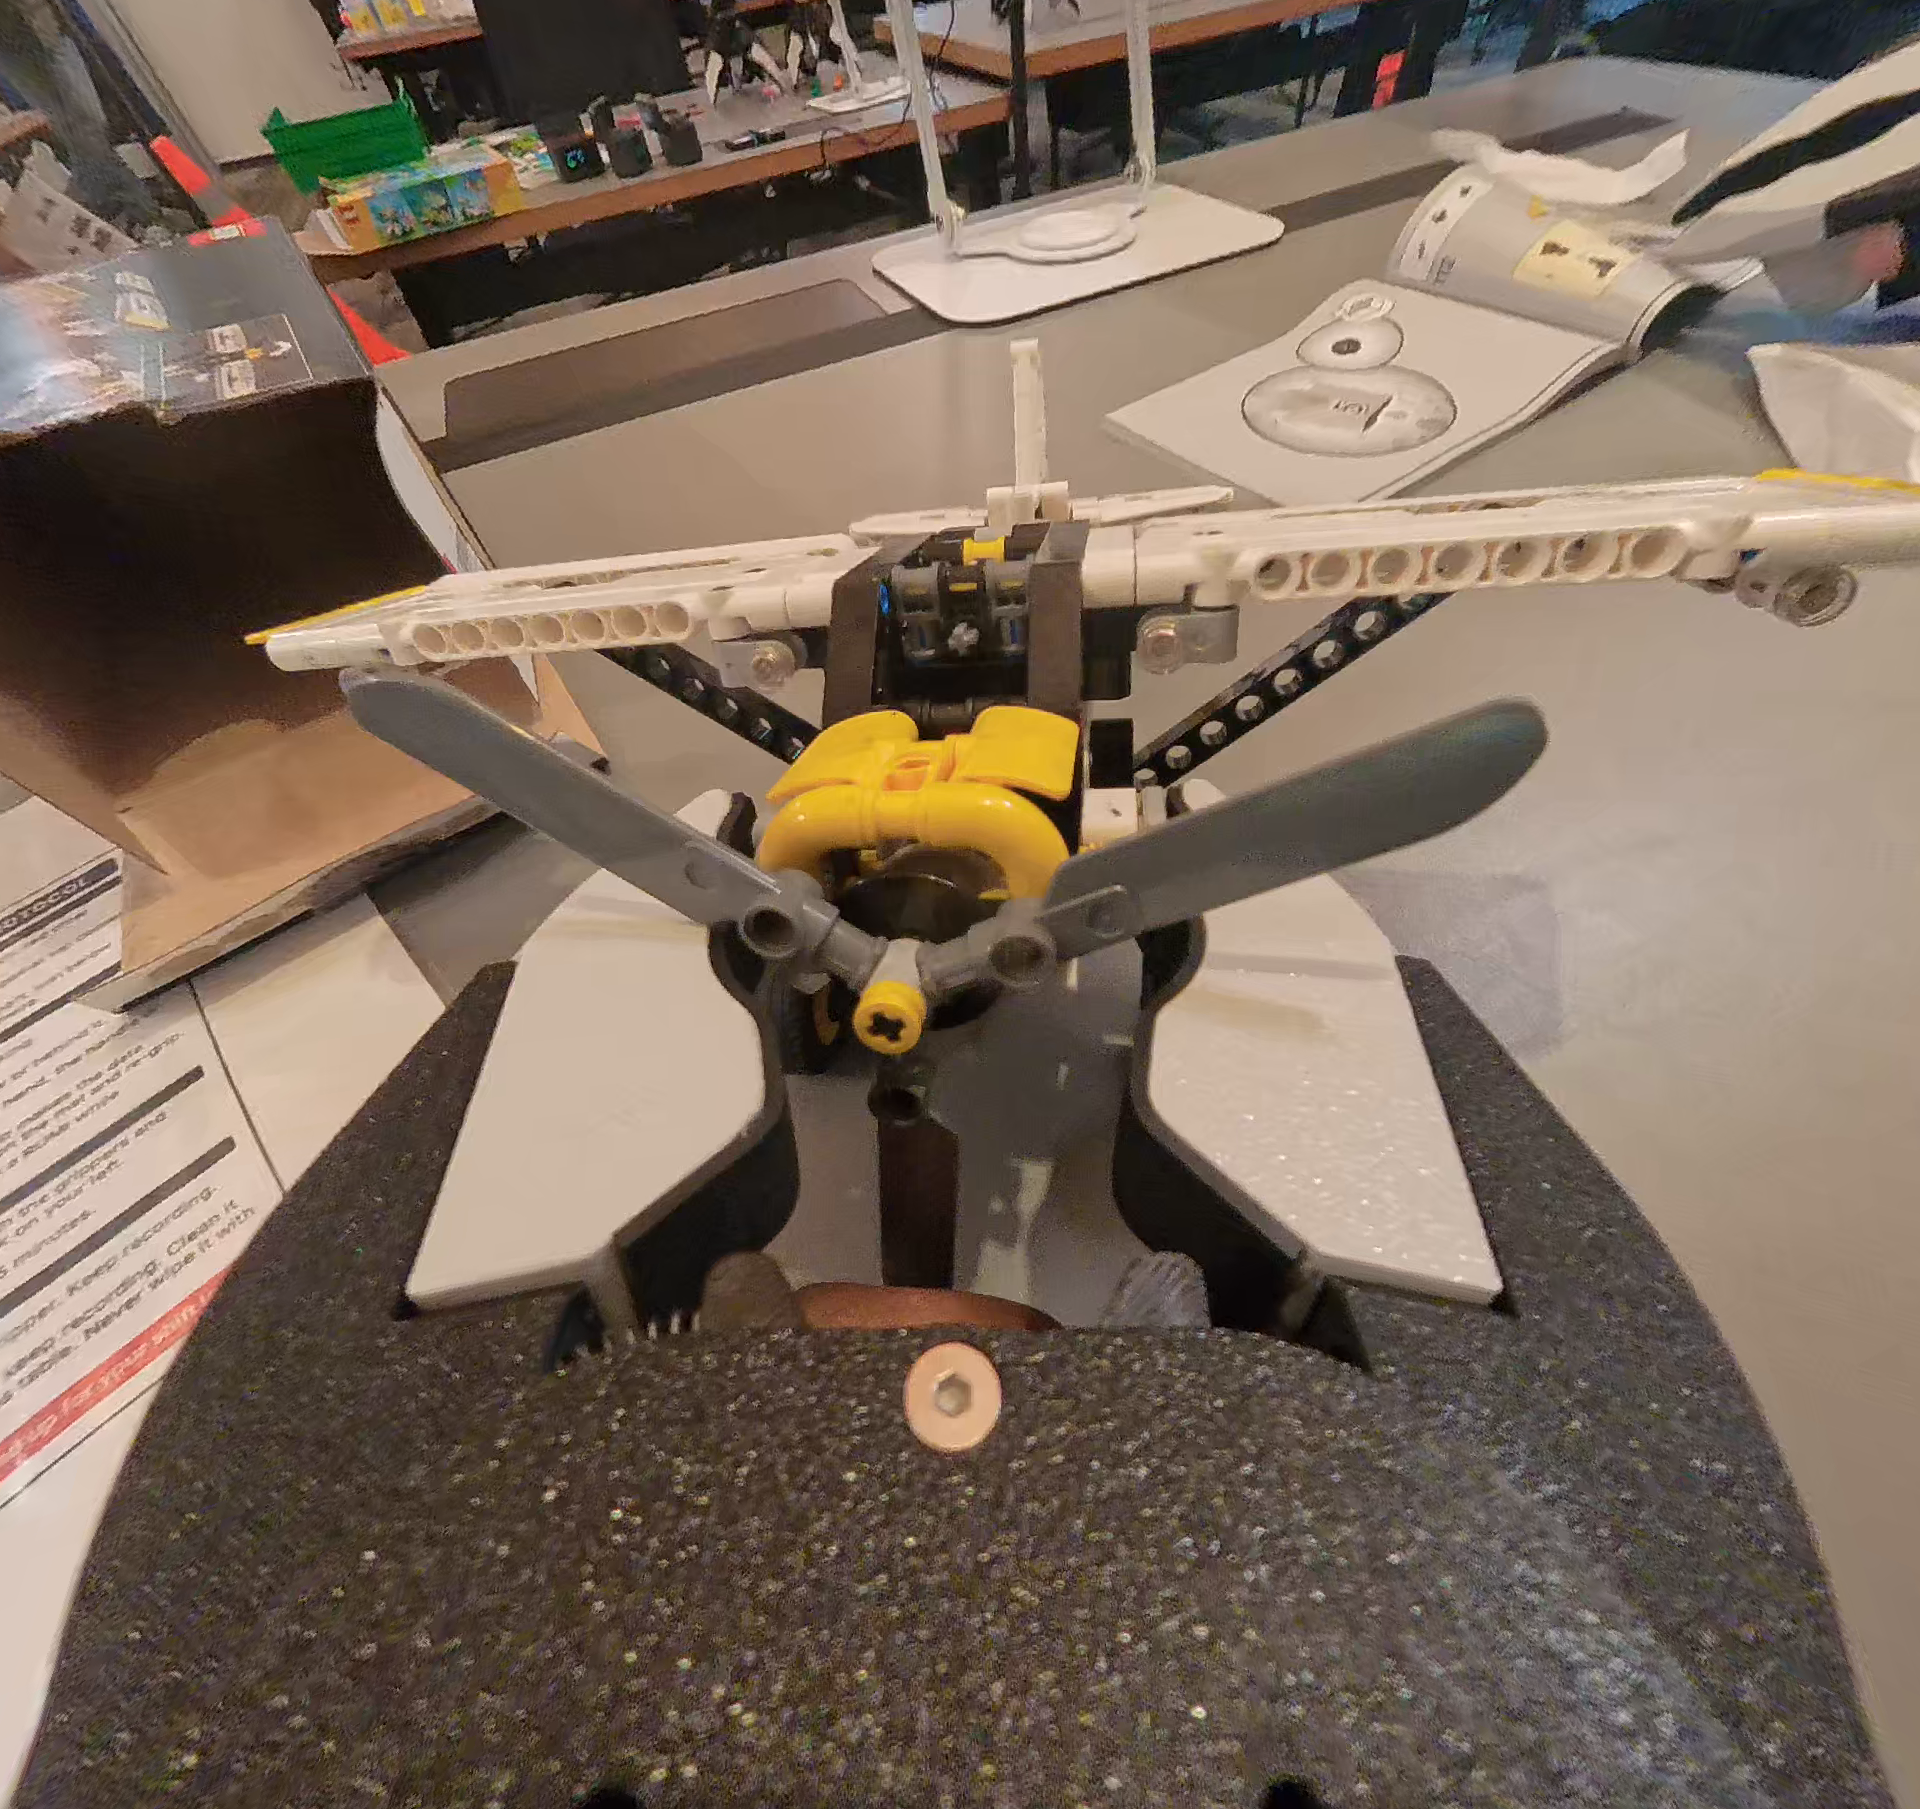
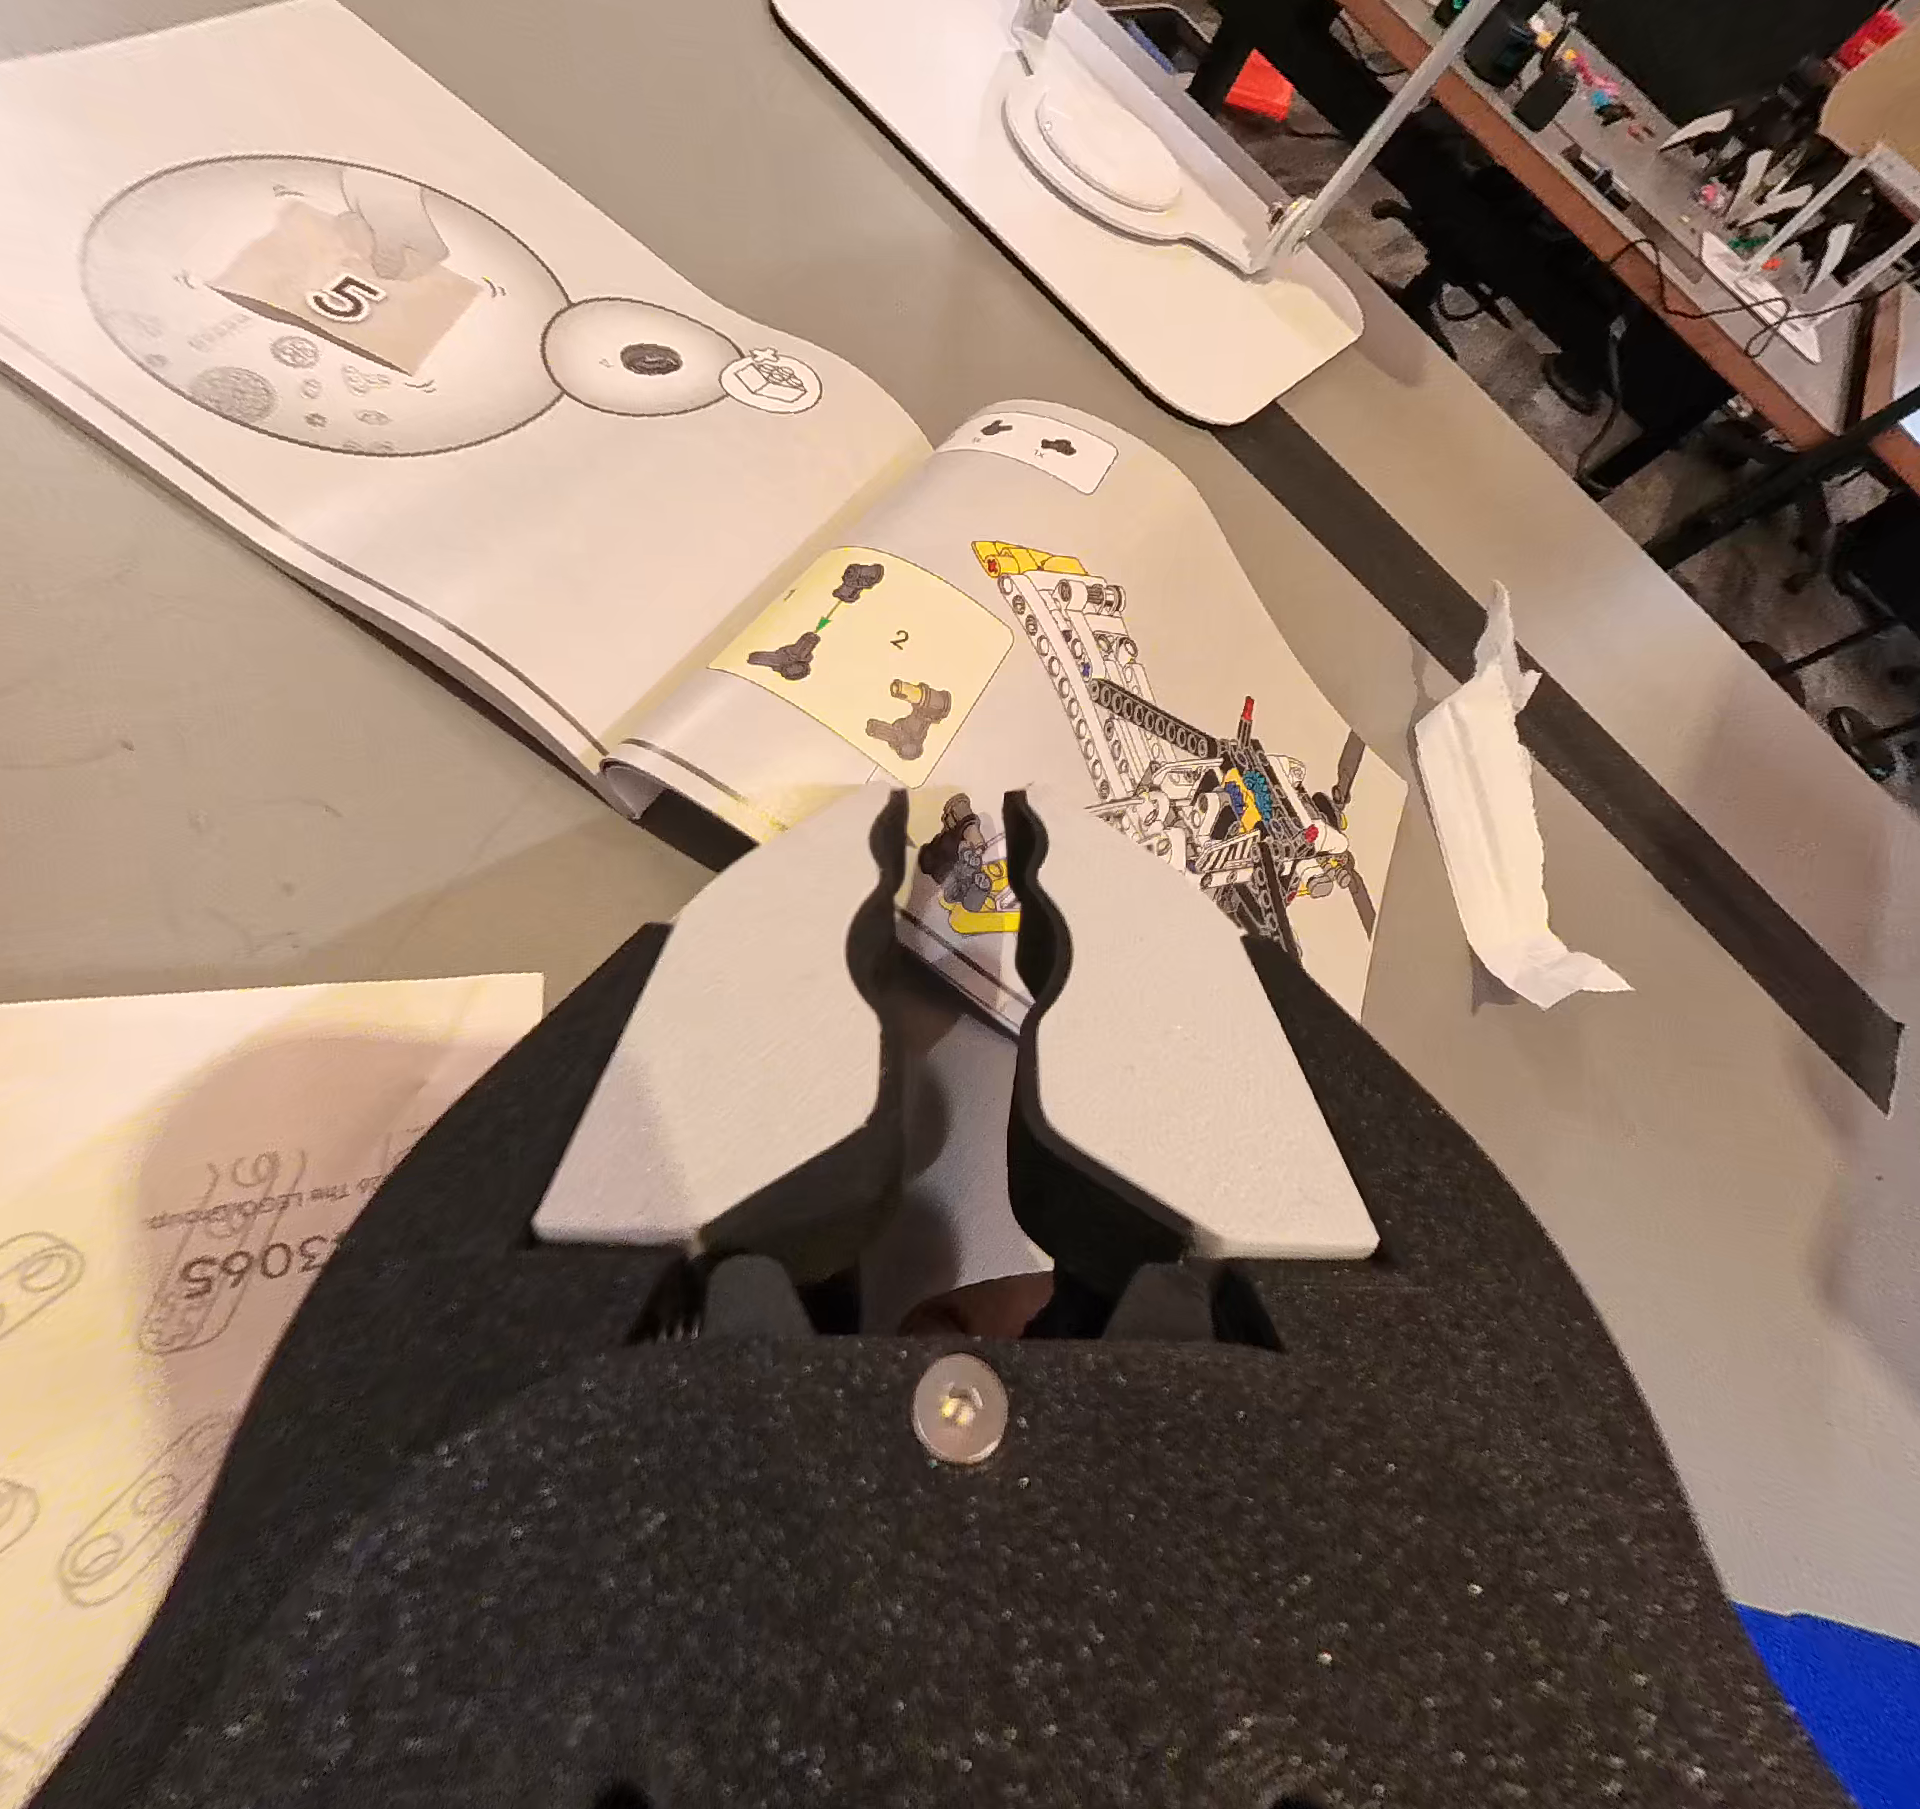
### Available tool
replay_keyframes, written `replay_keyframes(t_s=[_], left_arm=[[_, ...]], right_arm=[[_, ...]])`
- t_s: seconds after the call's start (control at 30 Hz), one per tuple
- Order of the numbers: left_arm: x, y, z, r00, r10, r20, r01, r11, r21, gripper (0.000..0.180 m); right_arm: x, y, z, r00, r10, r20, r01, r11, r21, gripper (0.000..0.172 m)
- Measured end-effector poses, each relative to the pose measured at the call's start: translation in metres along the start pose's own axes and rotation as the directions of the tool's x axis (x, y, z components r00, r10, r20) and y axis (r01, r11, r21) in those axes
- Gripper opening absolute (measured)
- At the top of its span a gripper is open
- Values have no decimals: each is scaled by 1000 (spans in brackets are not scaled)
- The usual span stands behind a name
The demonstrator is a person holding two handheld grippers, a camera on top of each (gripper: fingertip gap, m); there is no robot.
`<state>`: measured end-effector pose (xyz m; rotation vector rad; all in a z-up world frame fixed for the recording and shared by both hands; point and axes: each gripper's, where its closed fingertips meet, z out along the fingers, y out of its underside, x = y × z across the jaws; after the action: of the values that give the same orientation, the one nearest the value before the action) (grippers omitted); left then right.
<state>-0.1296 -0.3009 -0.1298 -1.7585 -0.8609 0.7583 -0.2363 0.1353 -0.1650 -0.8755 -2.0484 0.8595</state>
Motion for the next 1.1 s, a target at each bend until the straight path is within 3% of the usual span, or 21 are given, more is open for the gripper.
replay_keyframes(t_s=[0.33, 0.53, 0.6, 0.7, 0.83, 1.0, 1.1], left_arm=[[4, 4, -3, 997, 70, -13, -70, 998, -6, 77], [3, 2, -37, 996, 57, 66, -57, 998, -4, 82], [0, -10, -58, 989, 71, 132, -73, 997, 14, 82], [11, -52, -83, 980, 97, 175, -117, 988, 104, 81], [69, -107, -71, 992, 114, 53, -123, 969, 214, 80], [186, -145, -4, 969, 69, -236, 0, 960, 280, 78], [241, -155, 43, 946, 29, -322, 57, 965, 256, 78]], right_arm=[[-1, -2, -9, 998, 39, 52, -40, 999, 27, 27], [-2, -1, -13, 997, 44, 71, -47, 998, 38, 30], [-2, -1, -15, 996, 48, 76, -51, 998, 41, 31], [-2, 0, -17, 995, 60, 85, -64, 997, 44, 32], [-5, -1, -20, 994, 59, 94, -64, 997, 50, 34], [-4, -5, -27, 995, 63, 82, -70, 995, 78, 34], [-1, -6, -30, 994, 79, 77, -86, 992, 93, 34]])
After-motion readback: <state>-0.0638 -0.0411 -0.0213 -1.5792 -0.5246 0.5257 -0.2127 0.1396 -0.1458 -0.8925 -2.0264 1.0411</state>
